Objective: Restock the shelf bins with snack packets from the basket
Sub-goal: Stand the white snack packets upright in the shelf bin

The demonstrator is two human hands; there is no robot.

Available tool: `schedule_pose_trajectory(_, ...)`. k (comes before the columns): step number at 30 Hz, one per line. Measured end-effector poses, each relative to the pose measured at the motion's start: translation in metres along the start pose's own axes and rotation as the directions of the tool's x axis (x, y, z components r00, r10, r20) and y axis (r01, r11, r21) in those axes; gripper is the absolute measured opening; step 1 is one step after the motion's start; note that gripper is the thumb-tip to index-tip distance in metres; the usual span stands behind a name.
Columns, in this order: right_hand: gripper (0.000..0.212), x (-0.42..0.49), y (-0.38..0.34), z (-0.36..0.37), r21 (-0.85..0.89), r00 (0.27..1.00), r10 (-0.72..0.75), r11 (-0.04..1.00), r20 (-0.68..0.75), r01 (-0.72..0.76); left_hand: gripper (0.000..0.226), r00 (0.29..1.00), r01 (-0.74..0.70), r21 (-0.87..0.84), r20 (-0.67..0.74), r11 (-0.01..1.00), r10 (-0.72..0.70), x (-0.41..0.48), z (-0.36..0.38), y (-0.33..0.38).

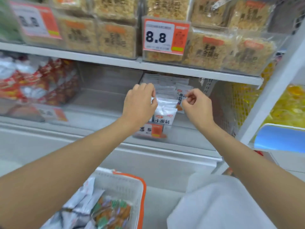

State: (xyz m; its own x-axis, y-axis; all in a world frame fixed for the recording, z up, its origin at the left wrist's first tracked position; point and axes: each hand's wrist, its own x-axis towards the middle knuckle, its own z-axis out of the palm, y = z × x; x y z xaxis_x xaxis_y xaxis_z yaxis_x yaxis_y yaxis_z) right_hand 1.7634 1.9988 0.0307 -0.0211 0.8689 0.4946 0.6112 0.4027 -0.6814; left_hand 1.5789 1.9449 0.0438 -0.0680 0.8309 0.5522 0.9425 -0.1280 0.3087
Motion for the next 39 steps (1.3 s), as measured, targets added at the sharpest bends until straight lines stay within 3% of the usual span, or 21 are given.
schedule_pose_trajectory(2, 0.008, -0.023, -0.020, 0.009, 0.011, 0.995, -0.089, 0.996, 0.040, 0.089, 0.005, 0.997, 0.074, -0.065, 0.010, 0.995, -0.074, -0.027, -0.013, -0.006)
schedule_pose_trajectory(4, 0.006, -0.050, -0.037, 0.023, 0.025, 0.983, -0.155, 0.988, 0.103, 0.153, 0.007, 0.978, 0.181, -0.083, 0.116, 0.980, -0.171, -0.055, -0.019, -0.017)
schedule_pose_trajectory(9, 0.009, -0.123, -0.048, 0.081, 0.071, 0.902, -0.229, 0.973, 0.366, 0.218, 0.011, 0.845, 0.390, -0.063, 0.422, 0.919, -0.330, -0.130, -0.017, -0.078)
schedule_pose_trajectory(12, 0.012, -0.166, -0.030, 0.118, 0.062, 0.800, -0.101, 0.995, 0.592, 0.080, 0.010, 0.710, 0.486, 0.028, 0.570, 0.873, -0.414, -0.175, -0.008, -0.127)
schedule_pose_trajectory(15, 0.012, -0.206, 0.001, 0.150, -0.024, 0.678, 0.027, 1.000, 0.735, -0.015, 0.002, 0.599, 0.528, 0.147, 0.633, 0.836, -0.490, -0.217, 0.003, -0.180)
schedule_pose_trajectory(18, 0.016, -0.236, 0.021, 0.175, -0.133, 0.505, 0.108, 0.991, 0.856, 0.013, 0.021, 0.430, 0.441, 0.425, 0.673, 0.791, -0.602, -0.256, 0.017, -0.231)
schedule_pose_trajectory(20, 0.016, -0.254, 0.026, 0.189, -0.151, 0.392, 0.119, 0.987, 0.912, 0.050, 0.030, 0.372, 0.396, 0.559, 0.627, 0.728, -0.684, -0.278, 0.026, -0.252)
schedule_pose_trajectory(23, 0.016, -0.271, 0.026, 0.204, -0.139, 0.317, 0.105, 0.986, 0.943, 0.087, 0.063, 0.261, 0.403, 0.694, 0.537, 0.596, -0.802, -0.304, 0.039, -0.267)
schedule_pose_trajectory(25, 0.016, -0.275, 0.022, 0.209, -0.118, 0.301, 0.084, 0.988, 0.950, 0.096, 0.085, 0.199, 0.414, 0.694, 0.562, 0.589, -0.803, -0.319, 0.044, -0.271)
schedule_pose_trajectory(26, 0.016, -0.277, 0.020, 0.211, -0.111, 0.291, 0.079, 0.989, 0.953, 0.095, 0.085, 0.210, 0.384, 0.695, 0.576, 0.608, -0.790, -0.327, 0.045, -0.271)
schedule_pose_trajectory(30, 0.017, -0.281, 0.017, 0.211, -0.106, 0.277, 0.081, 0.992, 0.957, 0.075, 0.063, 0.414, 0.156, 0.729, 0.564, 0.667, -0.714, -0.340, 0.047, -0.265)
schedule_pose_trajectory(32, 0.018, -0.282, 0.017, 0.209, -0.115, 0.273, 0.090, 0.990, 0.958, 0.078, 0.058, 0.459, 0.143, 0.717, 0.563, 0.683, -0.687, -0.338, 0.045, -0.261)
schedule_pose_trajectory(36, 0.019, -0.283, 0.014, 0.203, -0.113, 0.267, 0.088, 0.990, 0.960, 0.082, 0.052, 0.435, 0.175, 0.715, 0.561, 0.677, -0.705, -0.339, 0.043, -0.262)
schedule_pose_trajectory(39, 0.018, -0.283, 0.011, 0.202, -0.111, 0.268, 0.085, 0.990, 0.960, 0.083, 0.056, 0.335, 0.316, 0.705, 0.543, 0.635, -0.770, -0.342, 0.043, -0.265)
